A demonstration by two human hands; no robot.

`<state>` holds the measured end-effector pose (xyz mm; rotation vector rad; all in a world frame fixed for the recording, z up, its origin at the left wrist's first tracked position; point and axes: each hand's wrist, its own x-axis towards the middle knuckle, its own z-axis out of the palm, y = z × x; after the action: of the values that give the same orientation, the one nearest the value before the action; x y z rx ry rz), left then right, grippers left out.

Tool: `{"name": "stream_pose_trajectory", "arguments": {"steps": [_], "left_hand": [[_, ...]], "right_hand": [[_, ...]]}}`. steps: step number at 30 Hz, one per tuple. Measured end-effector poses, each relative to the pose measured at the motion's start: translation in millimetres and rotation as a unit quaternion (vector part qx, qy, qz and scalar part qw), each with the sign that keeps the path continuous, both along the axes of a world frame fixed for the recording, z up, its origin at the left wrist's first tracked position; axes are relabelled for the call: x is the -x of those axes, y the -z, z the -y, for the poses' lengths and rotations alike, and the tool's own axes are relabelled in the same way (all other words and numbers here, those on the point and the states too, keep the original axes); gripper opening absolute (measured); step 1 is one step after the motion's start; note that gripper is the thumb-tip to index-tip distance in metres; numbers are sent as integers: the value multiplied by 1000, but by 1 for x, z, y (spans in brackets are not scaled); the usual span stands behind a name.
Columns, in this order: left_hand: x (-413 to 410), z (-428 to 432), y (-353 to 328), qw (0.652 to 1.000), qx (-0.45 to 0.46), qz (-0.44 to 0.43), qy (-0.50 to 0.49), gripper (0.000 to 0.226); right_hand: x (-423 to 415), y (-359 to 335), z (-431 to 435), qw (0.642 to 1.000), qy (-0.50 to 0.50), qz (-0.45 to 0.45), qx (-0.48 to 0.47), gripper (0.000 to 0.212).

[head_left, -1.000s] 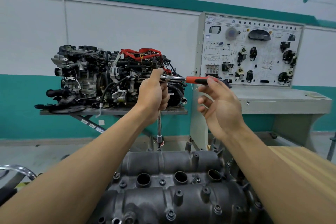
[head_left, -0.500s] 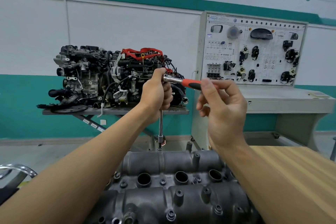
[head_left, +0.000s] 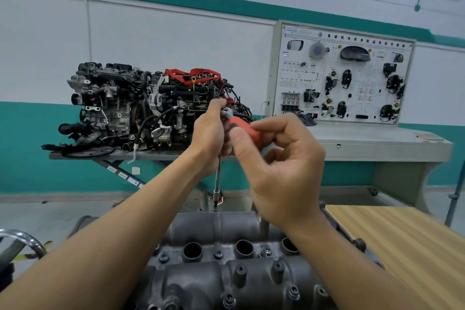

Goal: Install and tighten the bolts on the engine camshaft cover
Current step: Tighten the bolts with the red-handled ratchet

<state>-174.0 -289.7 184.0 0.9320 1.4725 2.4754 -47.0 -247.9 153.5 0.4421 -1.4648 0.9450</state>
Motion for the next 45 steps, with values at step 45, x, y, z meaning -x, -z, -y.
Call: {"name": "stream_pose_trajectory", "arguments": {"steps": [45], "left_hand": [[31, 65, 0, 997, 56, -5, -54, 64]], "right_hand": [[25, 8, 32, 989, -115, 40, 80, 8]]}}
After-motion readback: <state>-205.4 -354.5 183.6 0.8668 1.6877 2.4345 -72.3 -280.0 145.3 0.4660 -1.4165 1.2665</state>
